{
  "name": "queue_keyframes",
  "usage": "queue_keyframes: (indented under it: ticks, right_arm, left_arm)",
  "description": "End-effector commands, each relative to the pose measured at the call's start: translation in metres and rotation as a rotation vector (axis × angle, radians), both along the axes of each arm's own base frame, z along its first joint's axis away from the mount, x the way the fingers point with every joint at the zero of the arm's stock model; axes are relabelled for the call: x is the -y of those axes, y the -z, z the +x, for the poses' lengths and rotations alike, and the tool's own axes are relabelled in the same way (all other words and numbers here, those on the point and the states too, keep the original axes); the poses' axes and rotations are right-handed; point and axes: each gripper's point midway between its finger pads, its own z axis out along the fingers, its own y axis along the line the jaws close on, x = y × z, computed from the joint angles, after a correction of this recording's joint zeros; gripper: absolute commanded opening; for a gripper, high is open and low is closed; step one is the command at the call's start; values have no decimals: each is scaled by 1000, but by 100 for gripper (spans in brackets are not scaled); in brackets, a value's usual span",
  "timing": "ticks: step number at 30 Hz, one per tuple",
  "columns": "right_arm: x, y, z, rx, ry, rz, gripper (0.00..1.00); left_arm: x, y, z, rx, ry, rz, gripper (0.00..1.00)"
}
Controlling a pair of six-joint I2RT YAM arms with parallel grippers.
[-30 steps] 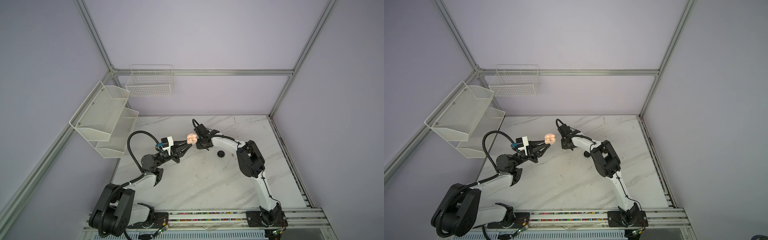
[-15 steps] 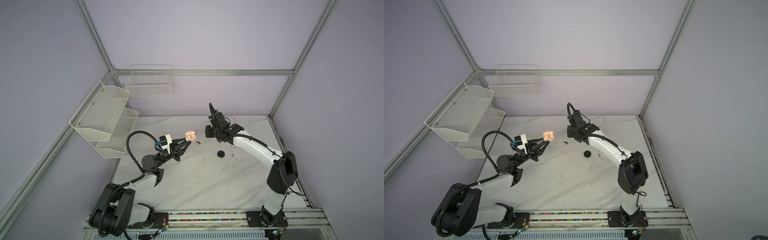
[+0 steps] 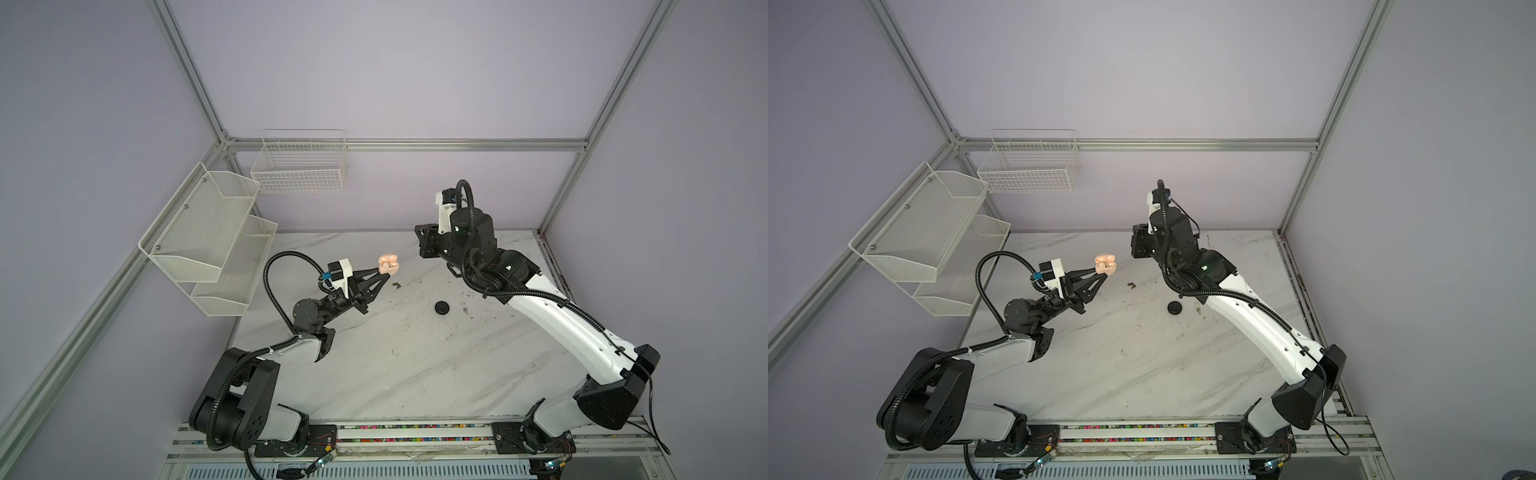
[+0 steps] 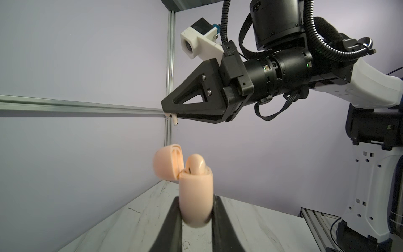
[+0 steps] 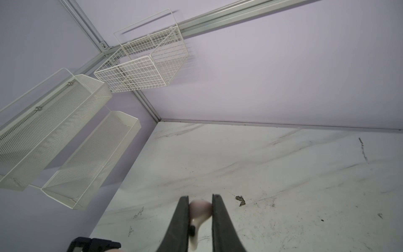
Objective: Insert wireless bluetooth earbuds into charging case
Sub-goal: Insert the wireless bluetooth earbud into the charging case.
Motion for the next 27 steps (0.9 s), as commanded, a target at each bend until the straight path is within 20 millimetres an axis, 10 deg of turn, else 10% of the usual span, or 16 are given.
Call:
queue_keyframes:
  ticks: [1,27]
  right_arm:
    - [-13,-21,-6,52,-21,29,14]
    - [-36,-20,-49,116,-81,86,12]
  left_arm:
    - [-3,-50,-5,154,-17,-68,0]
    - [3,-59,-4,171,-12,-85,0]
